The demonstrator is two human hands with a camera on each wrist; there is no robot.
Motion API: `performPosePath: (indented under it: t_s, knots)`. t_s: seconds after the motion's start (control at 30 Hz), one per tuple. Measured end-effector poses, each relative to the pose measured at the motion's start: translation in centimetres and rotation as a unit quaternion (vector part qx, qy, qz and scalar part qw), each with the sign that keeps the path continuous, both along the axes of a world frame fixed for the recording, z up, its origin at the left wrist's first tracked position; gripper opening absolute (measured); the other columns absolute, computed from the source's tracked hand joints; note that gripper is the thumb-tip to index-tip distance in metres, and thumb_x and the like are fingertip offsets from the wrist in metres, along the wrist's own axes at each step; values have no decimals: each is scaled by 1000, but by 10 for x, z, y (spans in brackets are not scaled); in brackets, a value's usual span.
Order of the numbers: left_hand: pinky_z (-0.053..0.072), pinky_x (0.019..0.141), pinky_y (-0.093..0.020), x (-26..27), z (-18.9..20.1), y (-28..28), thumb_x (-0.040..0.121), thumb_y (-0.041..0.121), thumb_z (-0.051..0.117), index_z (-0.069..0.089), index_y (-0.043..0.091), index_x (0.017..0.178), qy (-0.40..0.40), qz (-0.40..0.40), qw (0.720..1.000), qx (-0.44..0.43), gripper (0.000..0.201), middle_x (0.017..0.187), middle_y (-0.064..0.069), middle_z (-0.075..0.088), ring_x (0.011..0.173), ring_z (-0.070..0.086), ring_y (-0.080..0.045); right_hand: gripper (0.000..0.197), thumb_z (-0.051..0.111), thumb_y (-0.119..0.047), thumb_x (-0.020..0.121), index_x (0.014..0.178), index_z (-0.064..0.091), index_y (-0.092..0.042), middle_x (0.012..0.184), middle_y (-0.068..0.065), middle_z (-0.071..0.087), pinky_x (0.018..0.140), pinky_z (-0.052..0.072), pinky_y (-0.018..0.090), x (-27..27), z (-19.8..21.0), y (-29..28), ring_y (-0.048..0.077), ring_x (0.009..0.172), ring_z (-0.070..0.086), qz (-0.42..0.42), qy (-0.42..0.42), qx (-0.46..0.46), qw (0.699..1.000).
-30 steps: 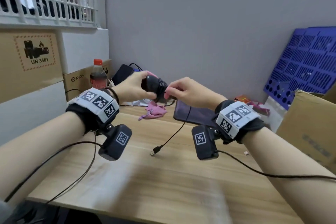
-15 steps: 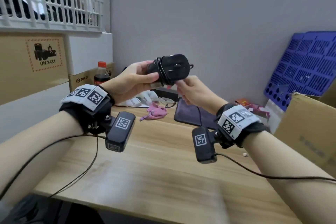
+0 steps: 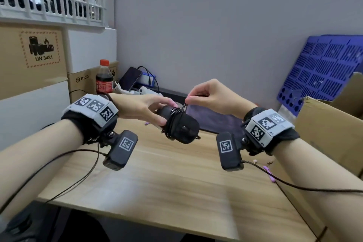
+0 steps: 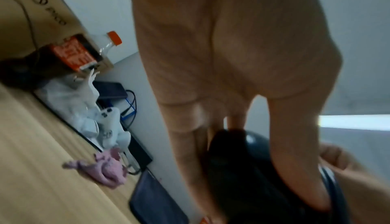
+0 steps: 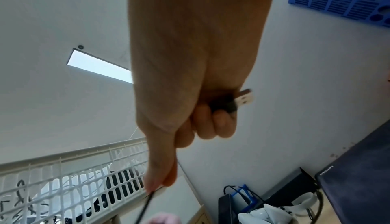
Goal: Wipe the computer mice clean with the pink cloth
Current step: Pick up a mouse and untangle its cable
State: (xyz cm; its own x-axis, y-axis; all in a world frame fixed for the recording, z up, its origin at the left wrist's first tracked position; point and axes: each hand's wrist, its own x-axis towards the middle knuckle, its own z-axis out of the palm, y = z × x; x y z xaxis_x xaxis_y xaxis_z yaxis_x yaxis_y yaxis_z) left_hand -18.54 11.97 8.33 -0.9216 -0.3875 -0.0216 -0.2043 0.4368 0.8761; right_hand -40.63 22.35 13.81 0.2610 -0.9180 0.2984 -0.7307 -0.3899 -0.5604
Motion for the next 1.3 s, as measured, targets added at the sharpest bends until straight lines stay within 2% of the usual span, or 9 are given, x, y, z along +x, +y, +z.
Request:
performPosePath:
  t_s: [0.07, 0.17, 0.27, 0.43, 0.57, 0.73, 1.0, 1.17, 1.3]
  knots:
    - [44, 89, -57, -1, -1, 3, 74, 26, 84, 49, 7, 131, 88, -29, 991, 92, 69, 125, -31, 54, 113, 57, -40, 23, 59, -16, 96, 80, 68, -1, 55, -15, 56, 55, 36, 10, -2, -7, 1, -1, 50, 46, -3, -23, -22, 999]
    - [53, 87, -31, -6, 3, 9, 71, 28, 86, 49, -2, 131, 221, -15, 955, 199, 77, 117, -17, 64, 106, 64, -25, 37, 45, -14, 102, 72, 58, 4, 52, -4, 43, 50, 29, 22, -9, -23, -2, 7, 47, 34, -35, -70, -31, 997]
    - [53, 90, -31, -18, 3, 13, 75, 26, 82, 41, -11, 136, 280, 16, 936, 214, 82, 120, -20, 59, 109, 60, -27, 38, 44, -19, 103, 67, 55, -16, 51, -5, 47, 47, 33, 19, -5, -37, -7, 7, 43, 38, -61, -92, -18, 994]
    - [46, 103, -40, -49, -21, 16, 86, 7, 62, 44, -4, 132, 333, 165, 892, 255, 50, 127, -24, 55, 113, 57, -28, 37, 35, -16, 105, 80, 53, 5, 56, 4, 49, 49, 37, 25, -4, -54, -18, 17, 46, 44, -121, -95, 13, 988]
    - [51, 98, -45, -70, -44, 20, 91, -4, 60, 34, 25, 139, 302, 263, 880, 254, 62, 124, -14, 55, 111, 60, -27, 25, 38, -13, 103, 86, 55, -5, 76, 10, 54, 54, 45, 30, -16, -79, -22, 18, 57, 52, -164, -162, 148, 962]
    - [56, 88, -43, -97, -76, 19, 88, 2, 67, 46, 16, 128, 183, 287, 914, 223, 47, 123, -16, 59, 104, 63, -28, 39, 52, -35, 98, 118, 59, -2, 99, 8, 57, 64, 52, 25, -40, -111, -14, 14, 72, 56, -174, -191, 280, 924]
    - [48, 67, -23, -137, -109, 9, 95, 15, 60, 44, 19, 115, 18, 286, 940, 183, 26, 108, -8, 56, 96, 57, -19, 25, 52, -32, 99, 105, 59, -9, 82, 0, 53, 47, 36, 17, -77, -152, -20, 7, 60, 45, -240, -113, 297, 917]
    - [49, 70, -23, -143, -120, 0, 97, 14, 51, 48, 24, 114, -57, 264, 951, 150, 20, 101, -6, 56, 94, 56, -18, 27, 48, -35, 101, 106, 61, -12, 70, -4, 45, 44, 31, 18, -91, -165, -21, 7, 58, 42, -267, -88, 321, 905]
    - [39, 58, -23, -144, -125, -7, 94, 8, 49, 52, 24, 107, -72, 258, 956, 115, 21, 78, -2, 55, 73, 54, -16, 24, 51, -31, 100, 108, 63, -11, 68, -5, 47, 43, 31, 11, -96, -168, -23, 7, 60, 40, -271, -78, 298, 912]
